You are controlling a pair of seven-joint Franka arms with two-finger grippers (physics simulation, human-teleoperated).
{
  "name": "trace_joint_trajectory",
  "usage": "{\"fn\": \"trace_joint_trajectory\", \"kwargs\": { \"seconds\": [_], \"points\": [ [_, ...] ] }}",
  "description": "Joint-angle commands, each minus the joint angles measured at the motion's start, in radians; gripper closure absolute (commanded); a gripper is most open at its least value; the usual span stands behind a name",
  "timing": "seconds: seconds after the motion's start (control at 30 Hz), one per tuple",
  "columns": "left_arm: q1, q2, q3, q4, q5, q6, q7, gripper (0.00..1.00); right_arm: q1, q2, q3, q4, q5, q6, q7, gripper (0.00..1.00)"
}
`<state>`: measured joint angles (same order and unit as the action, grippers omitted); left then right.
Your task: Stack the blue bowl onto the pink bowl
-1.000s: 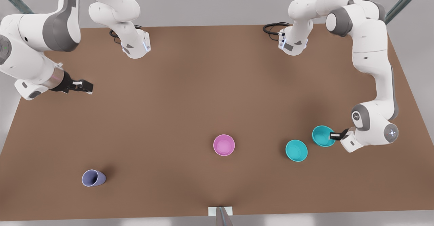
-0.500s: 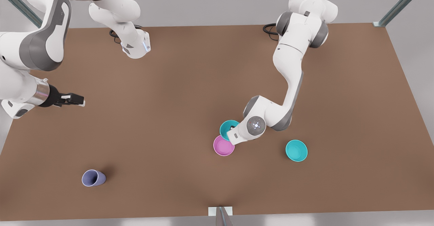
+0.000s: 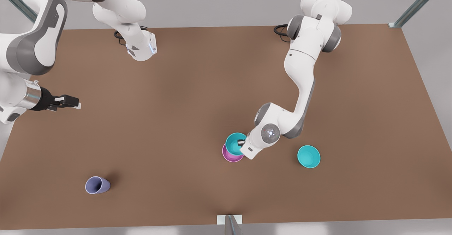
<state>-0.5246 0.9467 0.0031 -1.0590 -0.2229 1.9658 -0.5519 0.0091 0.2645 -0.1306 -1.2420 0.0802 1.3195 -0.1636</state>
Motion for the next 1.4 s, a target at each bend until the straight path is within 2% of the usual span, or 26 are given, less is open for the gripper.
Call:
{"fn": "trace_joint_trajectory", "kwargs": {
  "seconds": [0.0, 0.93, 0.97, 1.0, 1.1, 1.17, 1.23, 1.33, 1.37],
  "points": [
    [0.000, 0.003, 0.000, 0.002, -0.010, 0.044, -0.286, 0.79, 0.000, 0.002, 0.000, 0.009, 0.000, -0.002, -0.088, 0.00],
    [-0.002, 0.020, -0.006, 0.001, -0.073, 0.070, -0.286, 0.79, 0.000, 0.009, 0.000, 0.010, -0.002, -0.002, -0.090, 0.00],
    [-0.002, 0.021, -0.006, 0.001, -0.073, 0.070, -0.284, 0.73, 0.000, 0.009, 0.000, 0.012, -0.002, -0.002, -0.090, 0.00],
    [-0.002, 0.021, -0.006, 0.001, -0.070, 0.070, -0.281, 0.00, 0.000, 0.009, 0.000, 0.012, -0.002, -0.002, -0.090, 0.00],
    [0.003, 0.010, -0.002, 0.002, -0.062, -0.008, -0.280, 0.00, 0.000, 0.009, 0.000, 0.010, -0.002, -0.002, -0.090, 0.00],
    [0.124, -0.206, 0.015, 0.007, 0.065, -0.433, -0.160, 0.00, 0.000, 0.009, 0.000, 0.010, -0.002, -0.003, -0.090, 0.00],
    [0.233, -0.388, 0.018, 0.007, 0.211, -0.660, 0.135, 0.00, 0.000, 0.009, 0.000, 0.010, -0.002, -0.002, -0.090, 0.00],
    [0.337, -0.488, 0.015, 0.005, 0.326, -0.752, 0.447, 0.00, 0.002, 0.009, 0.000, 0.012, -0.005, -0.002, -0.088, 0.00],
    [0.391, -0.589, 0.012, -0.122, 0.321, -0.641, 0.587, 0.00, 0.002, 0.009, 0.000, 0.013, -0.008, -0.002, -0.090, 0.00]
  ]
}}
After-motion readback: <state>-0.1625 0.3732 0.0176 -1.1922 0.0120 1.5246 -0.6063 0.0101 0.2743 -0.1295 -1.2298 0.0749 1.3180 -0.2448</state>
